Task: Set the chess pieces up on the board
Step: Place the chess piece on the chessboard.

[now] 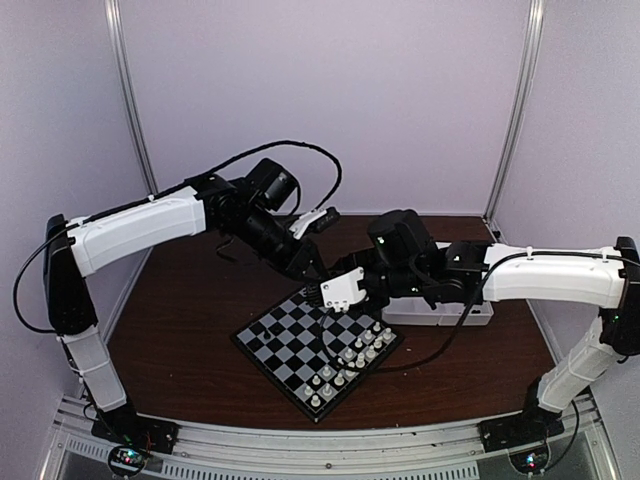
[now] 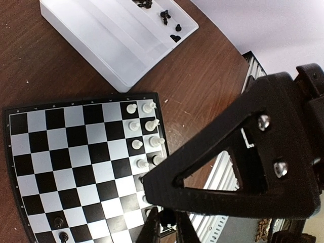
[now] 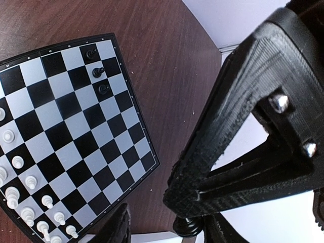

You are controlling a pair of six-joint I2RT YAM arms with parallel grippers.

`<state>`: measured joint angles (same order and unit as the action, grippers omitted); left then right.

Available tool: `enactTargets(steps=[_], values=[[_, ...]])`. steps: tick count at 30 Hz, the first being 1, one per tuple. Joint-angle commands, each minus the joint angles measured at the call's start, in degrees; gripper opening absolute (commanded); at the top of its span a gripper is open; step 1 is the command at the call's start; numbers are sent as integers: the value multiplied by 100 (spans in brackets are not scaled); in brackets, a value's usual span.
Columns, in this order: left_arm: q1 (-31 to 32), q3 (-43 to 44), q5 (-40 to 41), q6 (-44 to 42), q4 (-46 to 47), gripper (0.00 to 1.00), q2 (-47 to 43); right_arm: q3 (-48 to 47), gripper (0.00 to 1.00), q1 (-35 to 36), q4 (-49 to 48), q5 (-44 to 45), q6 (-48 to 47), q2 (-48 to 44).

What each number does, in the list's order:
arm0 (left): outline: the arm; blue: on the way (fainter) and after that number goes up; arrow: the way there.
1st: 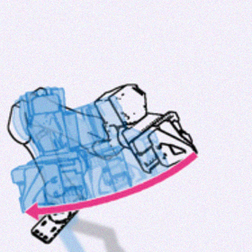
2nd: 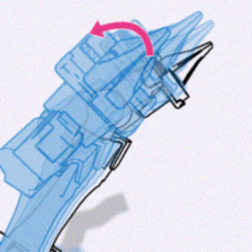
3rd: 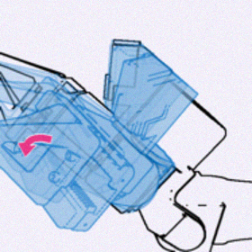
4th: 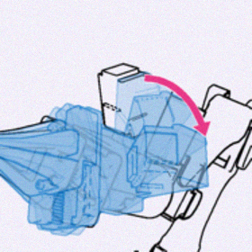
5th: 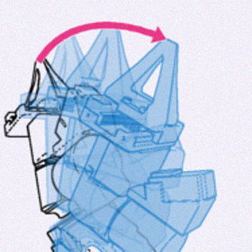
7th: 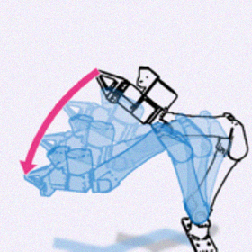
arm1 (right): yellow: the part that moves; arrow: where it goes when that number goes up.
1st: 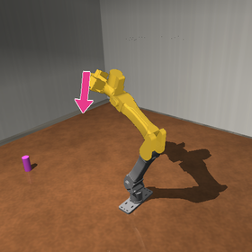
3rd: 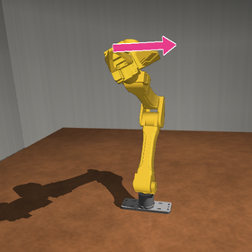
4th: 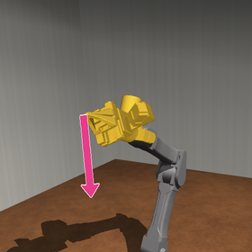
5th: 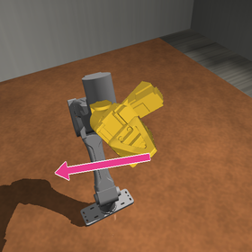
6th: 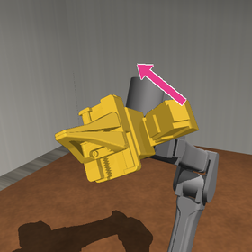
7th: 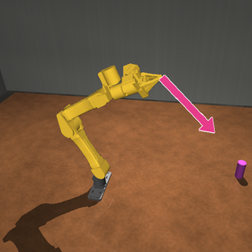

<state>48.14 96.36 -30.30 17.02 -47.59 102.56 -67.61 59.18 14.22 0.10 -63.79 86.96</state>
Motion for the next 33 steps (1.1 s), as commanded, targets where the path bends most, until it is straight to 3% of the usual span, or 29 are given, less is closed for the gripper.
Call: enactTargets(steps=[1, 28, 33], values=[[-48, 160, -287, 131, 258, 3, 79, -55, 45, 50, -347, 105, 169, 41], [-147, 119, -471, 343, 413, 5, 104, -10, 8, 41, -231, 357, 394, 199], [-171, -209, -245, 603, 867, 16, -139, -52, 3, 20, -227, 321, 528, 234]])
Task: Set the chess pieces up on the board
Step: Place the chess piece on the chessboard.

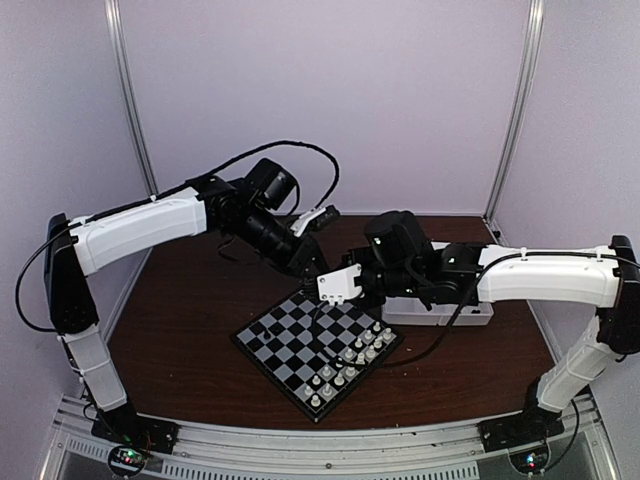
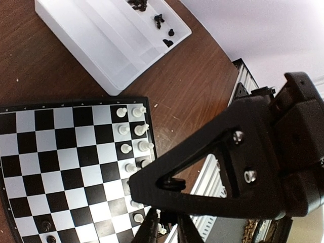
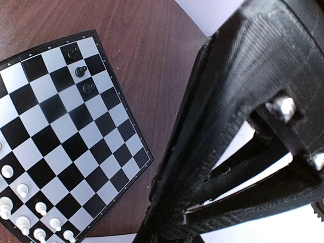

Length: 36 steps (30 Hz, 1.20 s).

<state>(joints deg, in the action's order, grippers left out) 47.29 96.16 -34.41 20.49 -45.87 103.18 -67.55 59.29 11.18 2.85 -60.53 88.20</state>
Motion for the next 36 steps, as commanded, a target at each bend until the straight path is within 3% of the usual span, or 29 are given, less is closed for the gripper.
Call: enactTargets(steps=[1, 8, 17, 30, 36], values=[[-100, -287, 210, 307, 810, 18, -266, -65, 3, -12, 77, -27, 259, 114], [-149, -678, 574, 367, 1148, 24, -531, -20, 0, -234, -24, -600, 902, 8], [-167, -1392, 925, 432, 1913, 40, -1094, 324, 0, -425, -235, -882, 1395, -211], [-185, -2808, 1477, 702, 3685, 41, -2128, 696, 0, -941, -1103, -2338, 3475, -668], [-185, -3303, 1348, 731, 4492, 40, -2424, 724, 0, -1121, -1724, -3112, 4621, -680]])
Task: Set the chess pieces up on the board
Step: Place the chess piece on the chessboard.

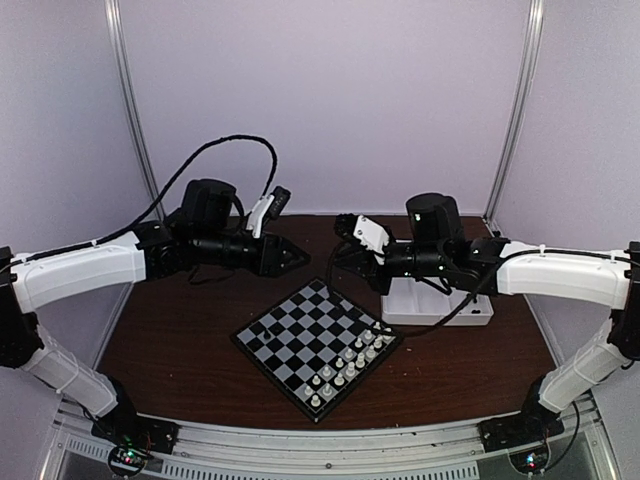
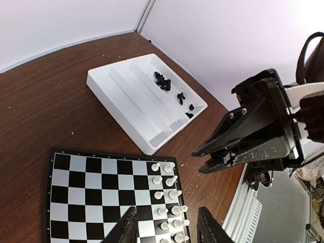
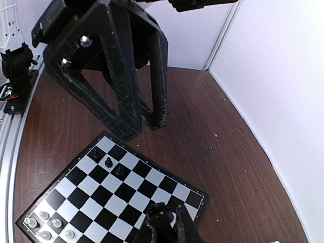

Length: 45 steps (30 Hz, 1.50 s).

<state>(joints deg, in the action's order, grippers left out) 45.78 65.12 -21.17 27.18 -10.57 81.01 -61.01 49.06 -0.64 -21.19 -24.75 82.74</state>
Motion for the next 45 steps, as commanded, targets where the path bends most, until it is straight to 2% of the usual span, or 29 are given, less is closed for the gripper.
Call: enactTargets(steps=[1, 5, 10, 19, 26, 40, 45], values=[[-34, -260, 62, 41, 1013, 40, -268, 38, 0, -125, -574, -785, 1256, -120], [-34, -564, 339, -83, 1478, 41, -568, -175, 0, -215, -547, -954, 1966, -22], [-34, -562, 399, -188, 1549, 41, -634, -306, 3, -268, -604, -1170, 2607, 127], [-34, -486, -341, 24, 2222, 41, -305, -481, 4, -332, -821, -1588, 3316, 341], [-34, -399, -681, 149, 2514, 40, -132, -412, 6, -432, -1428, -2128, 3921, 460], [-60, -189, -1229, 747, 3074, 39, 293, -364, 4, -435, -1862, -2626, 4152, 654], [-60, -202, -1306, 831, 3256, 29, 386, -376, 4, -441, -1867, -2646, 4179, 680]])
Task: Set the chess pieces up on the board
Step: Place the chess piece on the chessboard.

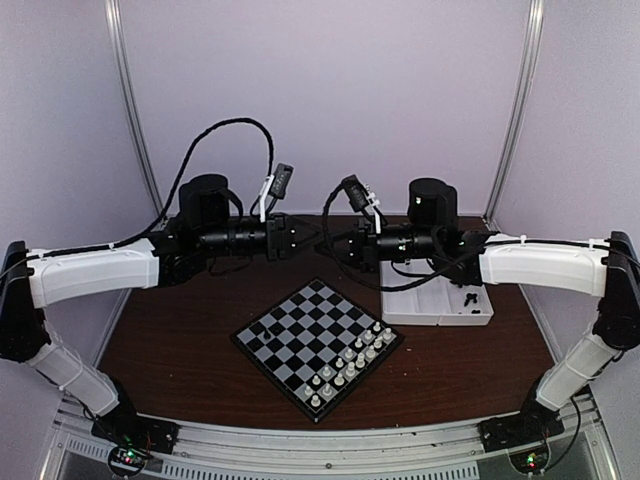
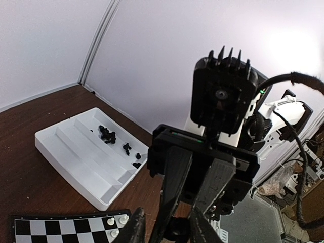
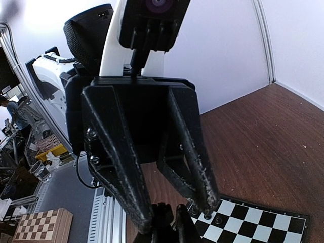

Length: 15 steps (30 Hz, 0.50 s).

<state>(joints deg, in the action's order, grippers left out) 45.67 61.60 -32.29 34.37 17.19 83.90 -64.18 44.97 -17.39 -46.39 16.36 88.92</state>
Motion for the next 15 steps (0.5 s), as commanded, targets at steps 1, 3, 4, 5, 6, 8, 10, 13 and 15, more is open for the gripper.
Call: enactTargets(steps=[1, 3, 4, 5, 6, 8, 10, 13, 15], values=[[-49, 150, -205, 106, 486, 28, 112, -63, 4, -29, -201, -125, 81, 63], [-49, 167, -239, 112, 464, 25, 144, -68, 4, -32, -212, -141, 94, 72], [-55, 168, -268, 106, 463, 23, 152, -72, 4, -27, -212, -142, 103, 80], [-60, 175, -292, 101, 461, 20, 157, -76, 4, -32, -221, -142, 112, 81], [-61, 176, -314, 89, 456, 17, 161, -77, 4, -32, -221, -142, 110, 80], [-58, 182, -338, 52, 425, 13, 169, -77, 5, -33, -242, -142, 121, 82], [-62, 185, -343, 6, 379, 10, 155, -77, 5, -38, -280, -127, 157, 89], [-58, 168, -324, -42, 310, 5, 145, -45, 7, -45, -430, -99, 269, 99], [-58, 168, -302, -59, 269, 1, 136, -35, 8, -43, -521, -107, 339, 115]])
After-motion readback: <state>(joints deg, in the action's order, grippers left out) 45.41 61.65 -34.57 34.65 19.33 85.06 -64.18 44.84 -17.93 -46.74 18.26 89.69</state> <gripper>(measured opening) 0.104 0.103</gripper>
